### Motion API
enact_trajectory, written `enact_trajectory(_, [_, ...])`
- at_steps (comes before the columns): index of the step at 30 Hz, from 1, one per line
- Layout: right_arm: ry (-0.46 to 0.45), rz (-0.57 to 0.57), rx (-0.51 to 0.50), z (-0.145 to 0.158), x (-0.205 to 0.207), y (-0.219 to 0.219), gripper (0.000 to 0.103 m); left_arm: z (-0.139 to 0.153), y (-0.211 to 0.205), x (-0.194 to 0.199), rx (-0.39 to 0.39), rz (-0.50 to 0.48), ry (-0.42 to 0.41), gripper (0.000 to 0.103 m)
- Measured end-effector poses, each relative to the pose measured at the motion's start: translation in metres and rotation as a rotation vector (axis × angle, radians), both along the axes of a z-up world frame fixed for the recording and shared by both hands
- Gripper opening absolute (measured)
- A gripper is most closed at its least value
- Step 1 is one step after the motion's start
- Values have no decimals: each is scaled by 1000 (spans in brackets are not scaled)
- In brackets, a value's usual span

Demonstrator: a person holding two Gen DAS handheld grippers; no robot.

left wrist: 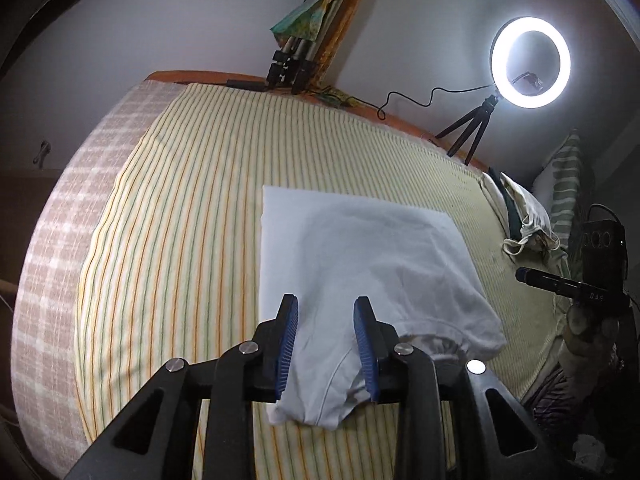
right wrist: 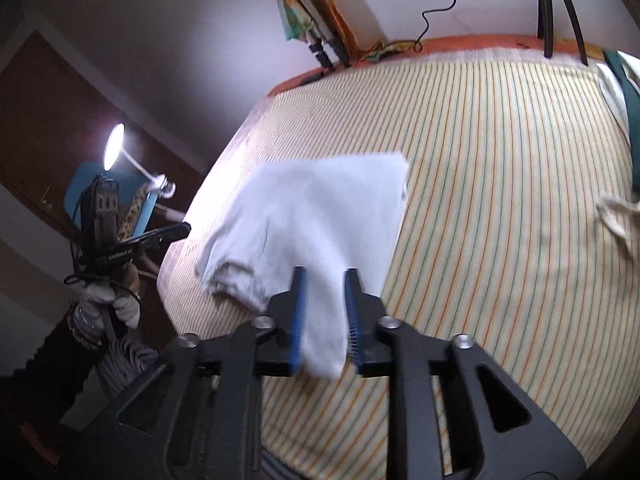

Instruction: Fold small clothes

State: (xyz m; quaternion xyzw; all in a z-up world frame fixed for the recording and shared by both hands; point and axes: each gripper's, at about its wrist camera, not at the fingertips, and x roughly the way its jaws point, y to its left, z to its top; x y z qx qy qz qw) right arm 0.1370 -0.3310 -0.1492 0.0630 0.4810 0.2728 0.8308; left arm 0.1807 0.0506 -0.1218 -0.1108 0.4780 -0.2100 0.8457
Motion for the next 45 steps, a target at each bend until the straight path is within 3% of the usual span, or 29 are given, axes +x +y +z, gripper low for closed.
enact_trajectory(1, [0,-7,5,-2,11,-2,50,0,-3,6,3,-6,-8,28])
enact_trajectory(7, [163,-112,174,-37,77,-28,50,-7,-36,34,4,-54,-31,28])
enact_trajectory(10, [198,-82,141,-47,90,-27,42,-20,-53,39,33,-93,-25,28])
enact_trajectory(16, [229,34,192,-53,94,-12,26,-41,-62,47,60,-112,11,28])
enact_trajectory(22, [268,5,223,-65,101,-24,26,-49,-62,50,59,-120,23,28])
enact_trajectory(28, [348,-63,492,-79,125,-50,26,-52,-68,50,81,-140,21,28])
enact_trajectory(33, [389,-91,560,-86,125,-58,26,-54,-69,52,79,-138,25,30])
enact_trajectory(37, [370,-122,517,-88,126,-57,26,-54,-72,54,92,-144,17,31])
enact_trajectory(38, [354,-138,511,-88,125,-57,17,-54,-73,55,91,-144,16,31])
enact_trajectory(39, [321,-162,489,-85,125,-58,10,-54,-73,54,90,-145,16,32])
enact_trajectory(41, [231,-221,436,-74,125,-64,6,-55,-72,53,89,-146,11,32])
enact_trajectory(45, [154,-313,429,-53,122,-94,6,-51,-69,50,87,-143,10,32])
